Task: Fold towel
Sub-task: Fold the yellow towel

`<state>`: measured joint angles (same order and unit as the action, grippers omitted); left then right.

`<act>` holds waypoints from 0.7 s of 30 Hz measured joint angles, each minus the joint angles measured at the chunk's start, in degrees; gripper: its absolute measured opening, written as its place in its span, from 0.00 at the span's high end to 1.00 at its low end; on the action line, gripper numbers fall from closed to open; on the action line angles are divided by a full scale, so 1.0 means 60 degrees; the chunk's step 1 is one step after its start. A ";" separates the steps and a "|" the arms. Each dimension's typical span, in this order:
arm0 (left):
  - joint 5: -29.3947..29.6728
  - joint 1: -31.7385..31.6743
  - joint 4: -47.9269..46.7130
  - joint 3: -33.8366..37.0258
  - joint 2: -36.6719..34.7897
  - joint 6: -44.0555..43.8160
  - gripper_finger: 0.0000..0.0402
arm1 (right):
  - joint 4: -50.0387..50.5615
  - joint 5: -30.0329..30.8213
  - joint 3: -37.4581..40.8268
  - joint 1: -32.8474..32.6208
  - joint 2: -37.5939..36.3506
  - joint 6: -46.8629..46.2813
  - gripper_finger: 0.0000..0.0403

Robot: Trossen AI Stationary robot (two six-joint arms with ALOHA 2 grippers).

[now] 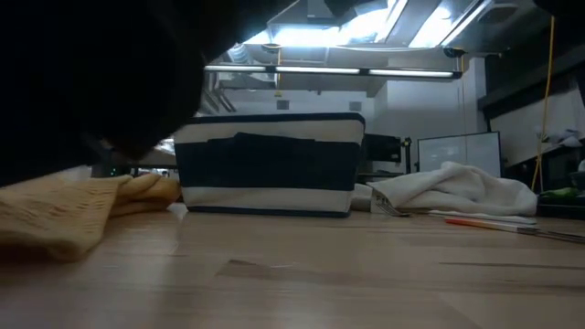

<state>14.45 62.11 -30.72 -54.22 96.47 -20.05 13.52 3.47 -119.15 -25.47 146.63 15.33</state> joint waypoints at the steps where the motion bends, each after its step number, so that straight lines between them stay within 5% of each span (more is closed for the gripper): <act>1: 0.0154 0.0000 0.0011 0.0000 0.0000 0.0000 0.53 | -0.0016 0.0023 0.0000 0.0000 0.0000 -0.0003 0.62; 14: 0.0596 -0.0055 0.0013 0.0022 -0.0004 -0.0682 0.63 | -0.0316 -0.0071 -0.0030 0.0078 0.0374 -0.0015 0.63; 21: 0.0471 -0.0040 0.0109 0.0207 -0.0004 -0.1086 0.83 | -0.0999 -0.0194 0.0004 0.0066 0.0433 -0.0014 0.85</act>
<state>17.28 61.87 -30.07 -52.97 96.44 -26.57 7.52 2.30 -119.13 -25.08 149.22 15.25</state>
